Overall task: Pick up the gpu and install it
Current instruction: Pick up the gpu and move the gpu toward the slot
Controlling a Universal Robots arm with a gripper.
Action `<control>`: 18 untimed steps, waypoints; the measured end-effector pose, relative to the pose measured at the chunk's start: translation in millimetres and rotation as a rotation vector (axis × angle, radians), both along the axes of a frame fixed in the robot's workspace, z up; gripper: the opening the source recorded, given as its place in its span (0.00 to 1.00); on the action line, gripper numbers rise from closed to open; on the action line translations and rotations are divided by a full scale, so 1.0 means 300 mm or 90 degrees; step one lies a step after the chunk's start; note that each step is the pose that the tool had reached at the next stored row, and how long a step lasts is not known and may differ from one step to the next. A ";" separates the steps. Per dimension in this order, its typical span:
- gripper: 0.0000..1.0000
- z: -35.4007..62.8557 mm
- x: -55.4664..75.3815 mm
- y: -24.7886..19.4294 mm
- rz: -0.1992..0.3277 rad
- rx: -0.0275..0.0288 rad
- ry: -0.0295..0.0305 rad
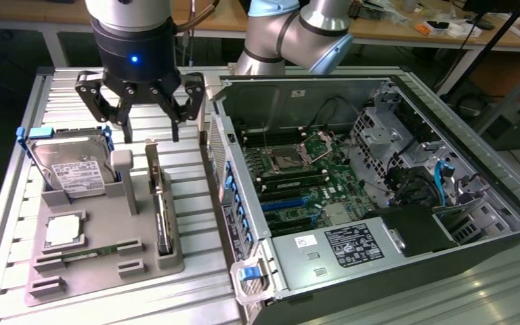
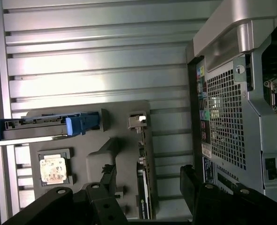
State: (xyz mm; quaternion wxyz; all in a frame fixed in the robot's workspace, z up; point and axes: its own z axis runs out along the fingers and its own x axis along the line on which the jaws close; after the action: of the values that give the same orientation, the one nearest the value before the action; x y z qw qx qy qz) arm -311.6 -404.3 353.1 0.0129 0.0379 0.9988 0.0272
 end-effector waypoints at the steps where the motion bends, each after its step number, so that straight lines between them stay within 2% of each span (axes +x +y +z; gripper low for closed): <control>1: 0.66 -0.001 0.000 -0.003 0.000 0.0000 0.0001; 7: 0.66 -0.008 0.000 -0.015 0.000 0.0001 0.0000; 18: 0.66 -0.017 0.000 -0.020 0.000 0.0000 0.0001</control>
State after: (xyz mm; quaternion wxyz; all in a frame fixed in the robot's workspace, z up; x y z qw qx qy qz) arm -311.6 -410.3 348.1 0.0128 0.0379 0.9988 0.0271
